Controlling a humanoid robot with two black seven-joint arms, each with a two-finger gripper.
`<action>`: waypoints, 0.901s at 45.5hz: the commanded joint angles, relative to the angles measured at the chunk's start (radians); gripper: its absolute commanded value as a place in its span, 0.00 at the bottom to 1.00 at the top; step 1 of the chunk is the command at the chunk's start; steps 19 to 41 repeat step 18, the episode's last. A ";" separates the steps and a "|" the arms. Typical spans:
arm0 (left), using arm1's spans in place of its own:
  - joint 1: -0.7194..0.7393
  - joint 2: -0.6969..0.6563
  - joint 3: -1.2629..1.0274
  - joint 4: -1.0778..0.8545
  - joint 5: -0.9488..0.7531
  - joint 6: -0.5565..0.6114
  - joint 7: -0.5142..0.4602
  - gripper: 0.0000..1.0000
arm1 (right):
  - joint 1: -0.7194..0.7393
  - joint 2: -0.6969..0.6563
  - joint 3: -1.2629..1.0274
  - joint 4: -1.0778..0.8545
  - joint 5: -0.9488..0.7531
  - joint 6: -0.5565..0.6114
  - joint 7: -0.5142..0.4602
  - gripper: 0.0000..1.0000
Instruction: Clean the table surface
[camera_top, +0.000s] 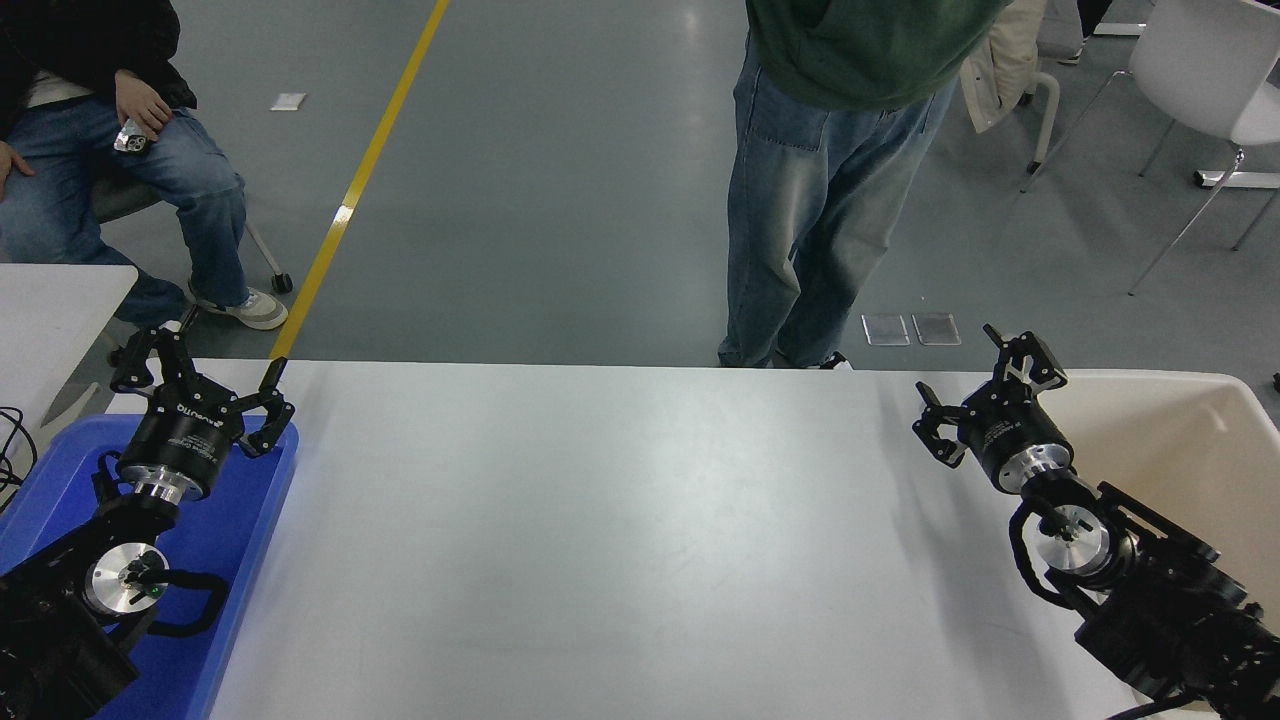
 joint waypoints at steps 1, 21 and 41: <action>0.000 -0.001 0.000 0.000 0.000 0.000 0.000 1.00 | -0.018 0.009 -0.019 0.000 -0.007 -0.003 0.101 1.00; 0.000 -0.001 0.000 0.000 0.000 0.000 0.000 1.00 | -0.042 0.021 -0.045 0.034 -0.073 -0.005 0.181 1.00; 0.000 -0.001 0.000 0.000 0.000 0.000 0.000 1.00 | -0.042 0.021 -0.045 0.034 -0.073 -0.005 0.181 1.00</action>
